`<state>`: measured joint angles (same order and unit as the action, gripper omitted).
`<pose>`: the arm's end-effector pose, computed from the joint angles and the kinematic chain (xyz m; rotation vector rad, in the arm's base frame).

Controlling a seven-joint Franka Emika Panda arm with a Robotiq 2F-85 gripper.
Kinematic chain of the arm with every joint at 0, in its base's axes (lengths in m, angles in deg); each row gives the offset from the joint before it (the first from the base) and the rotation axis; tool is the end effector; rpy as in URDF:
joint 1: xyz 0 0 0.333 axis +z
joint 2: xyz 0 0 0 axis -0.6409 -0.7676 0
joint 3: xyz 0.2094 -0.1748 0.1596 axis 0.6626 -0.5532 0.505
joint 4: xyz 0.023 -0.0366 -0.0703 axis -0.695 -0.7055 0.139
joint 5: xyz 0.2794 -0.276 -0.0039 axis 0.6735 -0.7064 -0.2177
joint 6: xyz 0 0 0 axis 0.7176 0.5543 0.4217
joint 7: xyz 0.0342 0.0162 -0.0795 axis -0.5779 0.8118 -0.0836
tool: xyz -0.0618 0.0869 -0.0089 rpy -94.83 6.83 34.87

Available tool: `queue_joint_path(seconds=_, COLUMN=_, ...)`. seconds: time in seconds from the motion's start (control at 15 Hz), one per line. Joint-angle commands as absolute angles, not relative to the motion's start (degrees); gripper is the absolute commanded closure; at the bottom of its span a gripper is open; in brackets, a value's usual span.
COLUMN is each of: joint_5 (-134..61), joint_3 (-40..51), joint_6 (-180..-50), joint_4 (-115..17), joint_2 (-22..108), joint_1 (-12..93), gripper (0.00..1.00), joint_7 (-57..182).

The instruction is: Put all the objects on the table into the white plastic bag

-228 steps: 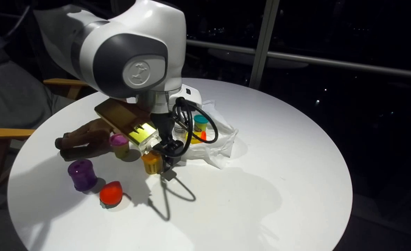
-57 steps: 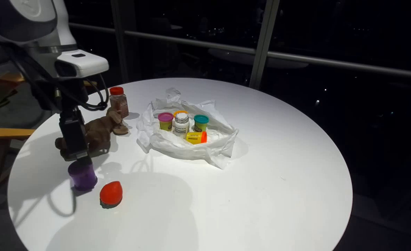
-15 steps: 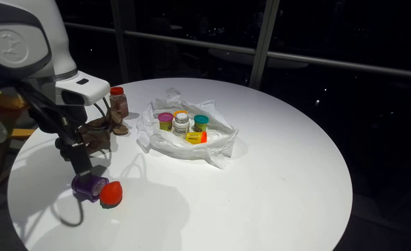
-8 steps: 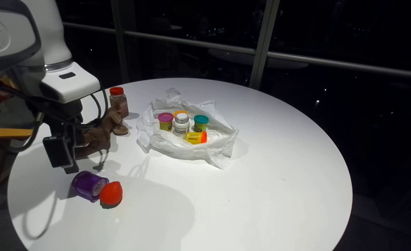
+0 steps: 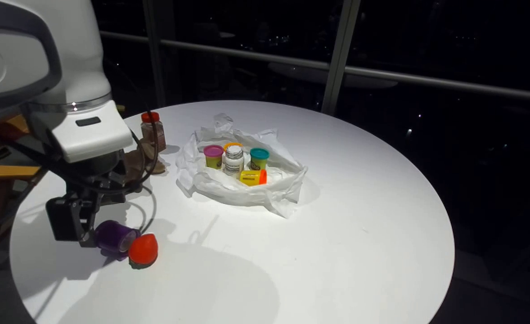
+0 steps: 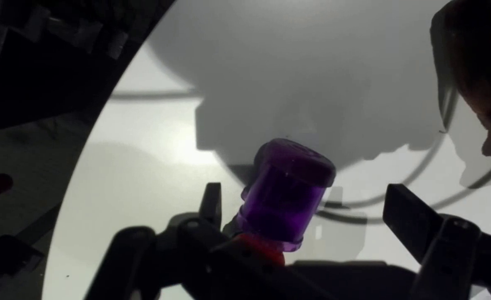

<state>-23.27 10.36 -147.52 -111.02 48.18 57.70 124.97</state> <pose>0.3877 0.1217 0.1680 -2.7066 1.5055 0.0338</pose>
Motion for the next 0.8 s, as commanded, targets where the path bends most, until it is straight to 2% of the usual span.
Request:
queue_joint_path(seconds=0.0, joint_5=-18.48, joint_3=13.77, joint_6=-146.11, joint_4=-111.09, joint_2=48.03, joint_1=53.80, gripper=0.00, joint_7=124.02)
queue_joint_path(seconds=0.47, joint_5=-11.94, joint_3=16.60, joint_6=-143.15, joint_4=-106.83, joint_2=44.16, joint_1=48.95, gripper=0.00, joint_7=119.92)
queue_joint_path(seconds=0.53, joint_5=-12.09, joint_3=16.22, joint_6=-143.45, joint_4=-106.31, joint_2=43.48, joint_1=48.80, gripper=0.25, joint_7=119.99)
queue_joint_path(seconds=0.6, joint_5=-11.69, joint_3=16.40, joint_6=-143.25, joint_4=-105.79, joint_2=43.02, joint_1=48.29, gripper=0.28, joint_7=119.57)
queue_joint_path(seconds=0.73, joint_5=-11.14, joint_3=16.65, joint_6=-142.82, joint_4=-104.81, joint_2=42.04, joint_1=47.37, gripper=0.44, joint_7=119.06)
